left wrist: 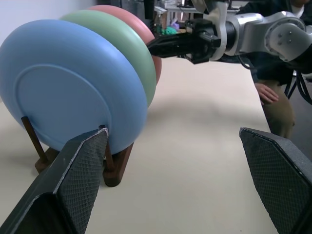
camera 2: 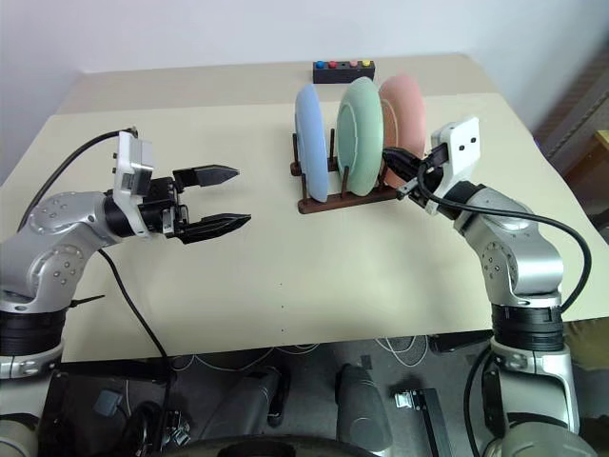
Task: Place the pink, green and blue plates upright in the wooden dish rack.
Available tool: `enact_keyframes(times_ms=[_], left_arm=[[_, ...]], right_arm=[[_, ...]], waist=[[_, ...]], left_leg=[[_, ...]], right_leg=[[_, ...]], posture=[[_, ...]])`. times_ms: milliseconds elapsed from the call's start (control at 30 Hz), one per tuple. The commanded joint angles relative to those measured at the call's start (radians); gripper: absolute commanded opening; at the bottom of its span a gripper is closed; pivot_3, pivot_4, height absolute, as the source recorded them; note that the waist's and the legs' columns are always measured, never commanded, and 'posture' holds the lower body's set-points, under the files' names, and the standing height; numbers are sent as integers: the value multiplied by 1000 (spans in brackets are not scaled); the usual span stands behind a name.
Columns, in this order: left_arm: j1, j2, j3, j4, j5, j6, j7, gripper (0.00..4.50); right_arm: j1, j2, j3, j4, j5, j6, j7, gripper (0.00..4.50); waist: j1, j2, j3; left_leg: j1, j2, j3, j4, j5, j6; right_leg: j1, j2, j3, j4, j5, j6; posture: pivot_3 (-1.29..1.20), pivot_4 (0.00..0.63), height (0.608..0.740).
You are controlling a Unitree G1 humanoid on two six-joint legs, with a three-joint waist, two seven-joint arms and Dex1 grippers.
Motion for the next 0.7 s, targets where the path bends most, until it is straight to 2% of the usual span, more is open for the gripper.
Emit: enact_keyframes(times_ms=[33, 200, 400, 567, 700], left_arm=[[1, 2, 16, -22, -5, -6, 3, 4467], [3, 2, 18, -24, -8, -5, 7, 4467], [2, 12, 23, -9, 1, -14, -3, 4467], [-15, 20, 25, 29, 19, -33, -18, 4467], [-39, 38, 40, 91, 34, -52, -50, 4467]], right_arm=[[-46, 2, -2, -49, 7, -3, 4, 45], [-67, -7, -17, -33, -7, -15, 3, 45], [-127, -3, -116, -57, 93, 22, -22, 45], [-139, -15, -233, -95, 279, 121, -29, 45], [-35, -96, -299, -196, 535, 299, 73, 45]], waist=[[1, 0, 0], [2, 0, 0], [1, 0, 0], [2, 0, 0], [6, 0, 0]], left_leg=[[0, 0, 0, 0, 0, 0], [0, 0, 0, 0, 0, 0], [0, 0, 0, 0, 0, 0], [0, 0, 0, 0, 0, 0], [0, 0, 0, 0, 0, 0]], right_leg=[[0, 0, 0, 0, 0, 0], [0, 0, 0, 0, 0, 0], [0, 0, 0, 0, 0, 0], [0, 0, 0, 0, 0, 0], [0, 0, 0, 0, 0, 0]], posture=[[0, 150, 740], [0, 150, 740], [0, 150, 740], [0, 150, 740], [0, 150, 740]])
